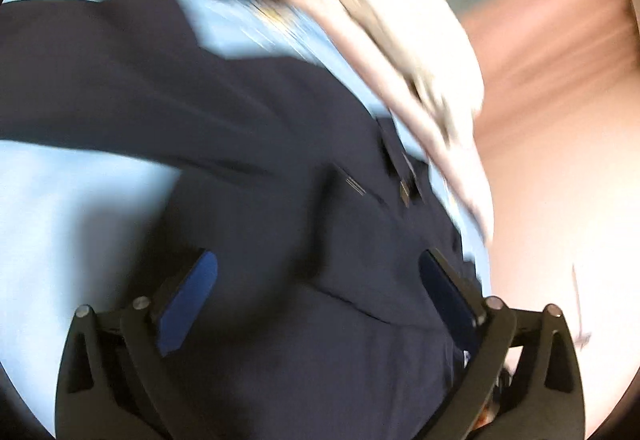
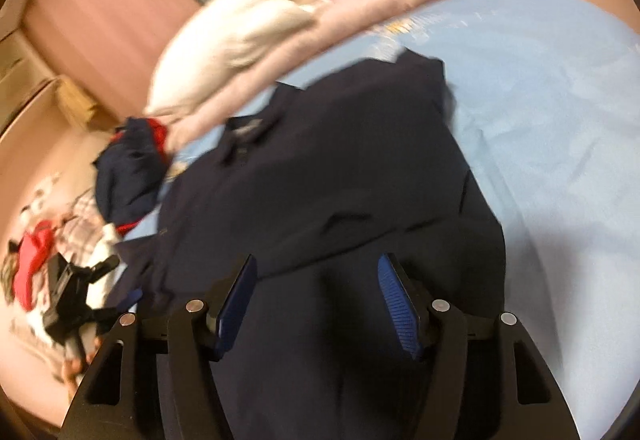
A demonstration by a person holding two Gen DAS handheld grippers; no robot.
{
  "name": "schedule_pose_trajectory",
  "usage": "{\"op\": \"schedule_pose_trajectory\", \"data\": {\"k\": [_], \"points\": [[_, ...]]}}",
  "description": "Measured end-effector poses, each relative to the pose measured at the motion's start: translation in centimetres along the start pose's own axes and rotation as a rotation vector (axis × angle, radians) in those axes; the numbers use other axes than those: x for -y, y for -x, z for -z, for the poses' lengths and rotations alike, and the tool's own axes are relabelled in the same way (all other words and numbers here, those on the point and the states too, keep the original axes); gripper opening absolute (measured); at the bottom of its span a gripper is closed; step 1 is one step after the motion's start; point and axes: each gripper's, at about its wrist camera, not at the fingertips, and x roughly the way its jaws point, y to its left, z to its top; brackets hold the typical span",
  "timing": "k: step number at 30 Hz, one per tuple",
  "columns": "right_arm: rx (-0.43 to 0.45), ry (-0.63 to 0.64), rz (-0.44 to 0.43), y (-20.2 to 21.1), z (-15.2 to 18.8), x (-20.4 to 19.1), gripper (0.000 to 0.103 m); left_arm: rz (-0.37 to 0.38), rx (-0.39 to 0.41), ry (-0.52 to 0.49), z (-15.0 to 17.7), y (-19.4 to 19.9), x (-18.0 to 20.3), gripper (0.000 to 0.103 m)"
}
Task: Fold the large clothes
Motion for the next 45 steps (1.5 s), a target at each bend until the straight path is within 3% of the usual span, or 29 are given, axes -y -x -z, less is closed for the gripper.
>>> {"op": "schedule_pose_trajectory", "data": {"k": [6,11,15,21,23,24,25,26,27,28,29,33,35,41,45], "points": [[0.039,-0.014,-0.078,3.2,3.9,-0.6,0.070,-0.085,0.225,0.324,-1.4,10.6,-14.0,0.102],[0.050,-0.042,-0.090,3.9,5.3,-0.5,0.070,-0.064,0.336,0.510,-1.8,14.7,-21.7,0.102],[0.034,-0.047,-0.089,3.4,5.4,-1.3,0.070,0.007,0.363,0.557,-3.5,14.9,-23.4,0.102],[0.033,-0.080,-0.122,2.5,5.7,-1.8,0.070,-0.054,0.394,0.585,-6.8,15.1,-24.6,0.100],[0.026,-0.070,-0.116,2.1,5.7,-2.2,0.070,-0.099,0.408,0.589,-7.5,15.1,-24.6,0.095],[0.018,-0.063,-0.109,1.8,5.7,-2.4,0.070,-0.139,0.409,0.582,-7.9,15.0,-24.6,0.083],[0.013,-0.058,-0.108,1.5,5.7,-2.5,0.070,-0.170,0.406,0.577,-7.9,14.9,-24.8,0.063],[0.008,-0.053,-0.103,1.3,5.7,-2.6,0.070,-0.215,0.395,0.568,-8.2,14.8,-24.9,0.050],[0.006,-0.045,-0.094,1.2,5.7,-2.7,0.070,-0.268,0.366,0.555,-8.5,14.5,-25.0,0.022],[0.007,-0.040,-0.088,1.1,5.8,-2.8,0.070,-0.290,0.345,0.544,-8.7,14.1,-25.1,0.015],[0.007,-0.039,-0.087,1.1,5.8,-2.7,0.070,-0.307,0.340,0.536,-8.8,14.0,-25.0,0.015],[0.004,-0.047,-0.090,1.1,6.0,-2.3,0.070,-0.427,0.385,0.361,-9.5,15.3,-20.4,0.013],[0.008,-0.050,-0.093,1.3,6.1,-2.0,0.070,-0.446,0.409,0.266,-10.0,16.0,-17.1,0.013],[0.023,-0.050,-0.138,2.0,6.5,-1.9,0.070,-0.427,0.444,-0.024,-10.9,16.4,-4.1,0.013],[0.024,-0.034,-0.160,2.1,6.9,-2.0,0.070,-0.336,0.412,-0.201,-8.6,13.8,5.3,0.013]]}}
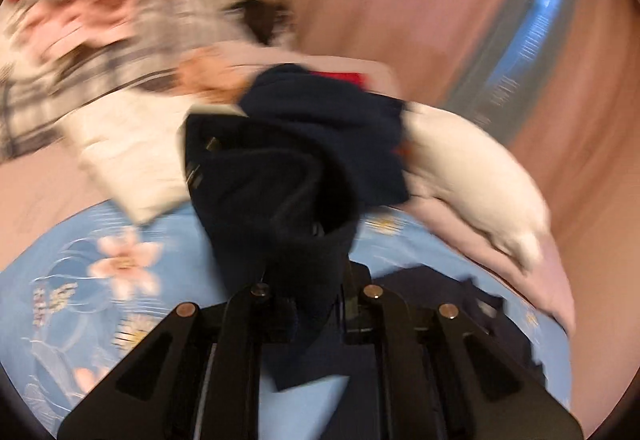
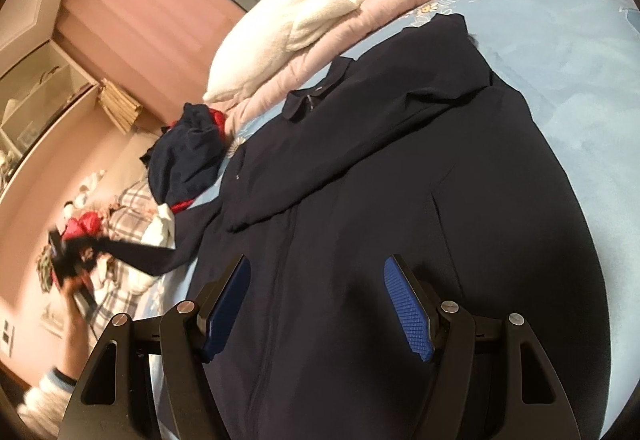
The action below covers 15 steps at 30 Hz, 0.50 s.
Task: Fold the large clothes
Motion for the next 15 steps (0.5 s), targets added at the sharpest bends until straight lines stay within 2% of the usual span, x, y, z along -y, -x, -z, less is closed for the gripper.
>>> {"op": "schedule_pose_trajectory", "data": {"k": [1,5,9,12,15], "points": [[-0.002,0.004,-0.005,0.0,0.1,0.0,0.070,0.022,-0.005,-0.027,0.5,0.1,1.7,0.013],[-0.008,0.017,-0.022,0.4,0.5,0.4,0.070,0.118,-0.046,-0.216,3.5,-0.1,12.5,0.013],[0.010,-0.017,-0.040,1.5,0.6,1.7,0.070,0.160,-0.083,-0.366,6.8,-1.2,20.8,0.013],[0.029,-0.046,-0.044,2.4,0.7,2.8,0.070,0.200,-0.160,-0.430,9.9,-3.4,25.1,0.015],[0.032,-0.059,-0.036,2.7,0.9,3.5,0.070,0.214,-0.291,-0.494,14.4,-6.8,27.9,0.015]]}}
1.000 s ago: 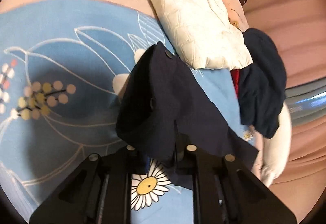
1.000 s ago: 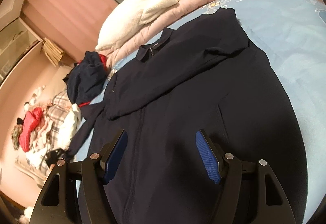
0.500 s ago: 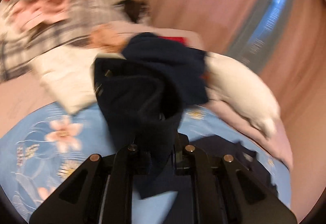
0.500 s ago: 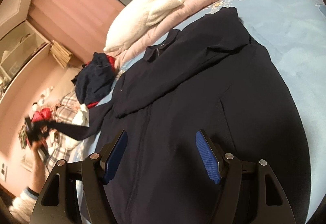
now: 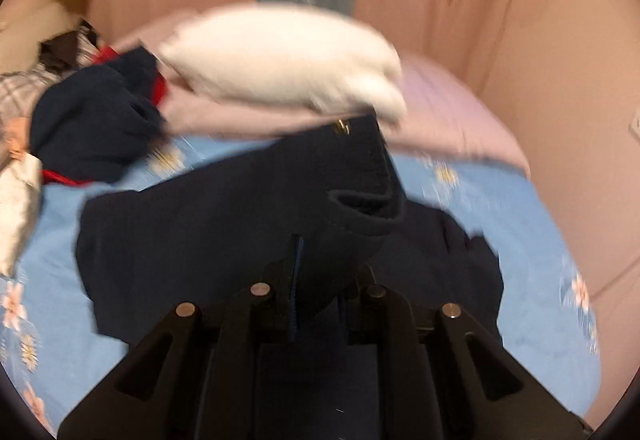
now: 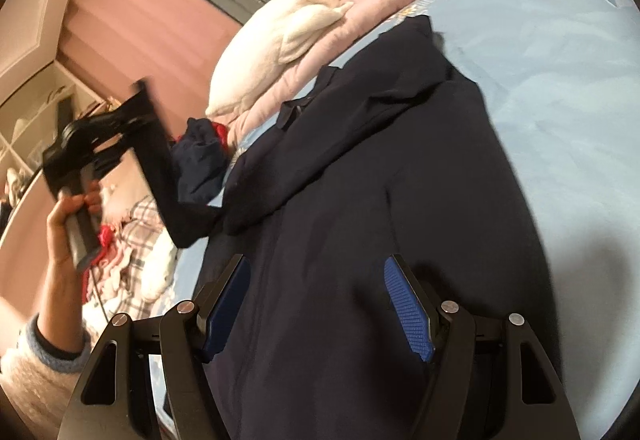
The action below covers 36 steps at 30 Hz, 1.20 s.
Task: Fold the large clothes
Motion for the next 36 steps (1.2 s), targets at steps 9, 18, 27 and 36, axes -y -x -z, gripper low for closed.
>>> {"op": "schedule_pose_trajectory", "data": {"k": [9,18,27,36], "points": [[-0.016,-0.023,-0.005,0.1,-0.1,0.9,0.072,0.188,-0.209,-0.004,4.8,-4.8,1.8,0.081],[-0.073,-0.023,-0.061,-1.8,-1.9,-1.2,0.072,0.282,-0.066,0.277,8.6,2.5,-10.3,0.094],[-0.189,0.002,-0.043,-11.3,-7.8,-4.9,0.072,0.339,-0.083,0.619,13.7,1.4,-21.2,0.094],[-0.302,0.058,0.126,-19.2,-8.7,-5.8,0.026,0.403,-0.062,0.731,14.7,0.5,-24.2,0.095]]}}
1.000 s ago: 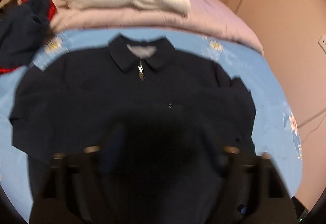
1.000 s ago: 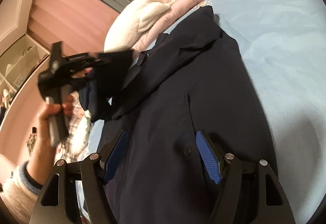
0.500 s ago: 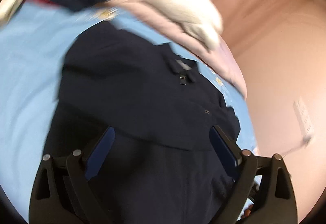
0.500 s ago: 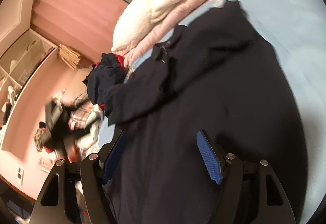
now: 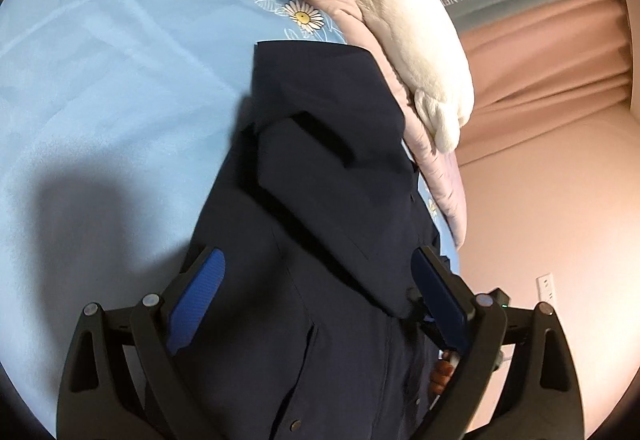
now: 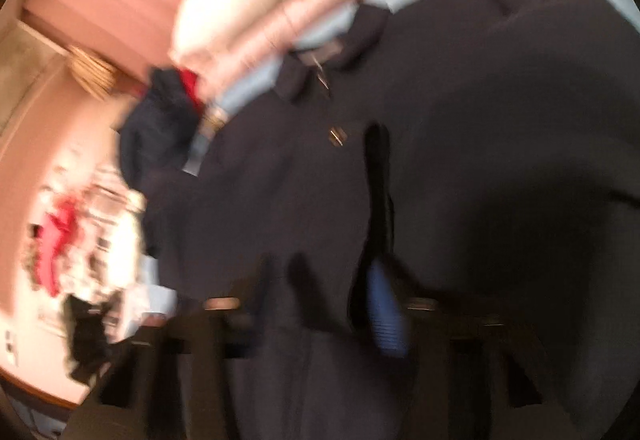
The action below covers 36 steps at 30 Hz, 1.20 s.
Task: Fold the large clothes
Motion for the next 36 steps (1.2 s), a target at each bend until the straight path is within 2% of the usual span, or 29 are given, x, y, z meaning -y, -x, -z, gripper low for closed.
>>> {"op": "schedule_pose_trajectory", "data": {"k": [2,4,7,9,12,15,18,21,22,24,27,29,32,34,36], "points": [[-0.002,0.032,0.053,-0.5,0.0,-0.8,0.010,0.031,-0.004,0.020,-0.2,0.4,-0.4,0.095],[0.018,0.073,0.072,0.2,0.0,-1.8,0.008,0.078,0.013,0.059,-0.8,0.4,-0.4,0.095],[0.116,0.125,0.041,3.4,-0.9,-3.5,0.007,0.126,0.027,0.055,-2.0,-0.9,1.0,0.095],[0.223,0.147,0.029,6.9,-1.6,-4.2,0.007,0.155,0.009,0.062,-2.7,-2.0,1.6,0.100],[0.319,0.165,0.052,10.3,-2.2,-3.7,0.007,0.165,-0.039,0.080,-3.1,-4.7,2.4,0.102],[0.293,0.164,0.098,10.7,-1.7,-1.6,0.007,0.100,-0.043,0.066,-3.4,-6.5,2.9,0.102],[0.167,0.152,0.205,7.5,-0.8,1.3,0.008,0.021,-0.034,0.061,-4.0,-6.9,2.7,0.102],[0.070,0.100,0.226,5.0,-0.1,3.1,0.021,-0.039,-0.047,0.006,-3.9,-5.7,2.6,0.102],[0.081,0.099,0.212,5.5,0.2,3.4,0.025,-0.083,-0.039,-0.037,-3.9,-5.1,2.9,0.102],[0.115,0.108,0.229,6.8,0.0,3.1,0.042,-0.212,-0.021,-0.159,-3.6,-4.1,3.8,0.102],[0.243,0.164,0.376,9.3,0.3,1.7,0.042,-0.327,0.007,-0.315,-2.9,-4.0,5.9,0.101],[0.325,0.218,0.411,10.0,0.6,0.3,0.042,-0.357,0.040,-0.408,-2.3,-4.9,7.9,0.101],[0.328,0.315,0.334,8.3,-0.1,-2.6,0.042,-0.352,0.070,-0.508,-1.5,-7.1,10.1,0.097],[0.296,0.386,0.322,6.2,-0.1,-4.0,0.042,-0.381,0.059,-0.553,-1.4,-9.0,10.5,0.085],[0.263,0.435,0.357,4.0,0.0,-4.5,0.040,-0.428,0.010,-0.573,-1.6,-11.7,10.0,0.073]]}}
